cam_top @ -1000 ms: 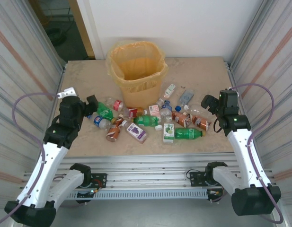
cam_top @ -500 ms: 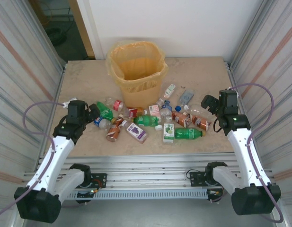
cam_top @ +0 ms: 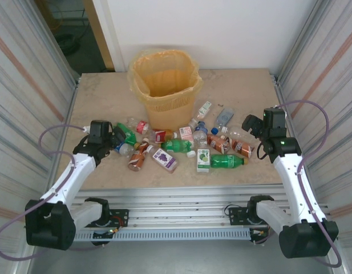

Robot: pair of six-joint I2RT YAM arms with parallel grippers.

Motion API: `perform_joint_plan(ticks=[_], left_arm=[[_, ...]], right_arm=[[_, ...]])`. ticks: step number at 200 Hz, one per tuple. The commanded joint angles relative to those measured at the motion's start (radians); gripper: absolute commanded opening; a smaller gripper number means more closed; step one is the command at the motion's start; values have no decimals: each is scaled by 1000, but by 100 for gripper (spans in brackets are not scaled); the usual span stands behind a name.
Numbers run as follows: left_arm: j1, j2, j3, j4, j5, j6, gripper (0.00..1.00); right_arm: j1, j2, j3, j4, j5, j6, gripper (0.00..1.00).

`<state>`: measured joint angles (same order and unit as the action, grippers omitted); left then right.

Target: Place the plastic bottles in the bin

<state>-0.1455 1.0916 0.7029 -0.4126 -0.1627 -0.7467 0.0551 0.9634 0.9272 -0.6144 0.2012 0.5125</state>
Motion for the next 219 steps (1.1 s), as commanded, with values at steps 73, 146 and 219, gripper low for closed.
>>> perform_joint_plan(ticks=[73,146,219], left_arm=[[14,190,-11,75,61,-39,99],[32,303,-13,90,71,-35,97],[92,380,-42,109,104,-49,89]], right_arm=[[5,9,-14,-8,1,-8,98],[5,14,-10,-11,7,-9,98],[6,20,-1,-4,-2,-7,98]])
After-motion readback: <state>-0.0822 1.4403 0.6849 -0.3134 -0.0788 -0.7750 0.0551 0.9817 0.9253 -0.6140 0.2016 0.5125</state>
